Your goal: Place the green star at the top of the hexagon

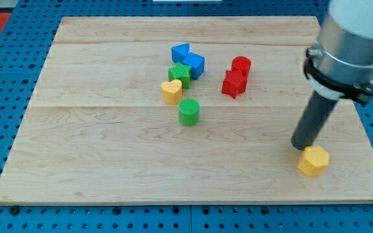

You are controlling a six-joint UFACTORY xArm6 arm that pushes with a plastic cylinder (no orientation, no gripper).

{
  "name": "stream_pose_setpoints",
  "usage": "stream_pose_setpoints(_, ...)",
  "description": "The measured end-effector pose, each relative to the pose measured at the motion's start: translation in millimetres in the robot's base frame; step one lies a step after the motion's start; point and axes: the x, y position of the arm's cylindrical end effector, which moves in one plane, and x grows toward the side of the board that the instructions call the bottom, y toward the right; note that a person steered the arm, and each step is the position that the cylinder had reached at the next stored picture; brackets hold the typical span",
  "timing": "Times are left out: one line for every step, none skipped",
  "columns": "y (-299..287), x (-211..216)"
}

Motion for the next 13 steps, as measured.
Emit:
stream_pose_setpoints(-12, 6)
stream_pose_setpoints(-23, -28)
stream_pose_setpoints(64, 13)
stream_pose_setpoints(59, 59)
stream_pose_setpoints(-18, 59)
stream_pose_setpoints(-12, 65)
stream_pose_setpoints(-23, 64)
stream_pose_setpoints(-114, 55)
stream_pose_setpoints(-156, 15)
stream_pose_setpoints(-198, -42)
stream_pose_setpoints(-260, -102)
stream_pose_setpoints(-303, -148)
stream_pose_setpoints(-280, -179)
